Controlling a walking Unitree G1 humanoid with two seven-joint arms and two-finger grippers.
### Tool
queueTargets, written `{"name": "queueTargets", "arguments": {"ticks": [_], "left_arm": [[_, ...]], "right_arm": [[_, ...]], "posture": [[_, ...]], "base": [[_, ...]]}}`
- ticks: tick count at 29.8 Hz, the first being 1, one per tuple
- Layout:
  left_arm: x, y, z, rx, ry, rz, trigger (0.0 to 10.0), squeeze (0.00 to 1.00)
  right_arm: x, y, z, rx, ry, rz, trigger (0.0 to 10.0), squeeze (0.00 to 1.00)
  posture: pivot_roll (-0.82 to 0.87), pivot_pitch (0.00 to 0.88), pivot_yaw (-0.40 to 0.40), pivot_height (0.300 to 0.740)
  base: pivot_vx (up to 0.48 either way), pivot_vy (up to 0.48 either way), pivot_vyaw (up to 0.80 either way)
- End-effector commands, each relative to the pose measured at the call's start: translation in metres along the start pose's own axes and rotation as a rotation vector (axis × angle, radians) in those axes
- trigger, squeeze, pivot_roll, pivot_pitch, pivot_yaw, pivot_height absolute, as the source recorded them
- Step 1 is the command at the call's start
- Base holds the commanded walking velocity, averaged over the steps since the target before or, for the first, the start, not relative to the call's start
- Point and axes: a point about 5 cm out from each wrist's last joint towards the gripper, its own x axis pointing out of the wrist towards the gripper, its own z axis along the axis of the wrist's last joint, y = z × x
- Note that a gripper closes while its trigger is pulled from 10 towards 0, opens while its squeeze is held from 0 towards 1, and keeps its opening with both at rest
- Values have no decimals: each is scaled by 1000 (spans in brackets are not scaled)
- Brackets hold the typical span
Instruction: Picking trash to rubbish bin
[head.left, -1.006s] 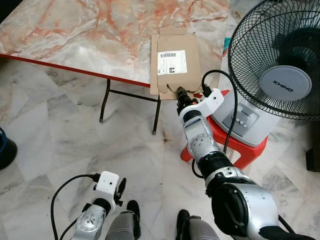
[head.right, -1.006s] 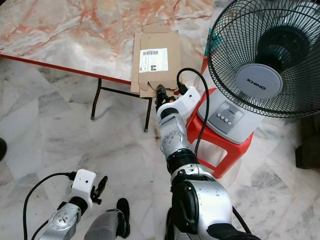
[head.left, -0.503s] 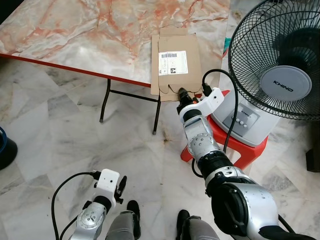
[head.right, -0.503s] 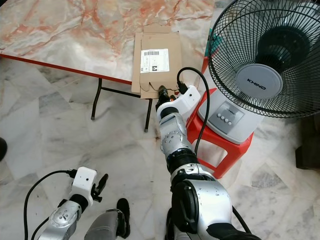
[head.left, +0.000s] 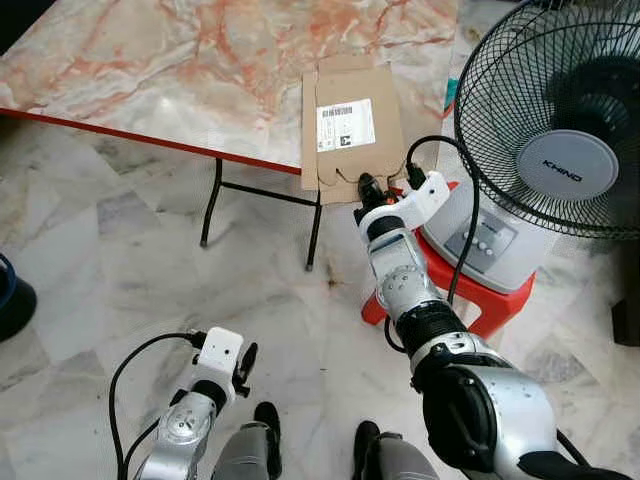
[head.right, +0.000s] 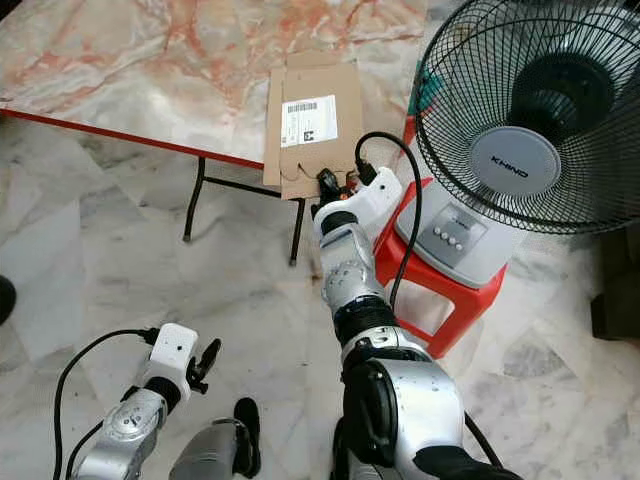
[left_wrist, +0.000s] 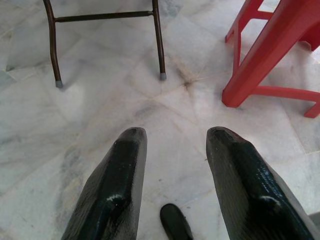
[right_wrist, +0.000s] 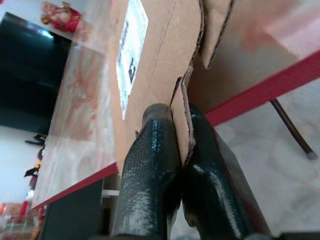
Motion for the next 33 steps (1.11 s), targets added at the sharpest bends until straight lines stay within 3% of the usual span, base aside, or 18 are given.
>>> {"name": "queueTargets", "arguments": {"ticks": [1,6,7,14,18,19,21,22,25,29,32,33], "left_arm": [[-2,-3,-10,-2,40,-12,10000,0],[2,-3,-8,-4,38,-16,10000,0],[3,-3,-7,-4,36,-16,10000,0],[7,-1,-5,-2,34,-18,10000,0],[11,-2,-3,-1,29,-24,10000,0],[11,-2,-2,-1,27,-26,10000,0],[12,-3,-2,-1,25,-28,10000,0],[13,-3,-1,-1,23,-30,10000,0],[14,-3,-1,-1,23,-31,10000,0],[15,-3,-1,-3,23,-31,10000,0],[15,-3,-2,-3,23,-31,10000,0],[14,-4,-4,-5,29,-32,10000,0]], "right_arm": [[-17,2,-52,52,125,25,0,0],[-25,-2,-55,32,144,132,0,0],[-30,-2,-58,29,161,212,0,0],[-52,-4,-59,91,202,422,0,0],[-74,-19,-60,20,259,556,0,0],[-76,-24,-61,0,275,560,2745,0],[-79,-27,-61,-20,292,564,2745,0],[-86,-38,-63,-96,343,584,10000,0],[-90,-43,-64,-128,366,589,10000,0],[-98,-70,-66,-230,437,503,10000,0],[-100,-77,-67,-256,457,478,10000,0],[-107,-99,-71,-331,522,381,10000,0]], "posture": [[143,272,34,740],[141,262,36,740],[136,256,37,740],[127,246,37,740],[112,231,38,740],[110,228,37,740],[109,227,38,740],[108,222,35,740],[109,219,35,740],[102,217,32,740],[102,217,32,740],[95,215,27,740]], "base": [[0,0,0],[0,0,0],[0,0,0],[0,0,0],[0,0,0],[0,0,0],[0,0,0],[0,0,0],[0,0,0],[0,0,0],[0,0,0],[0,0,0]]}}
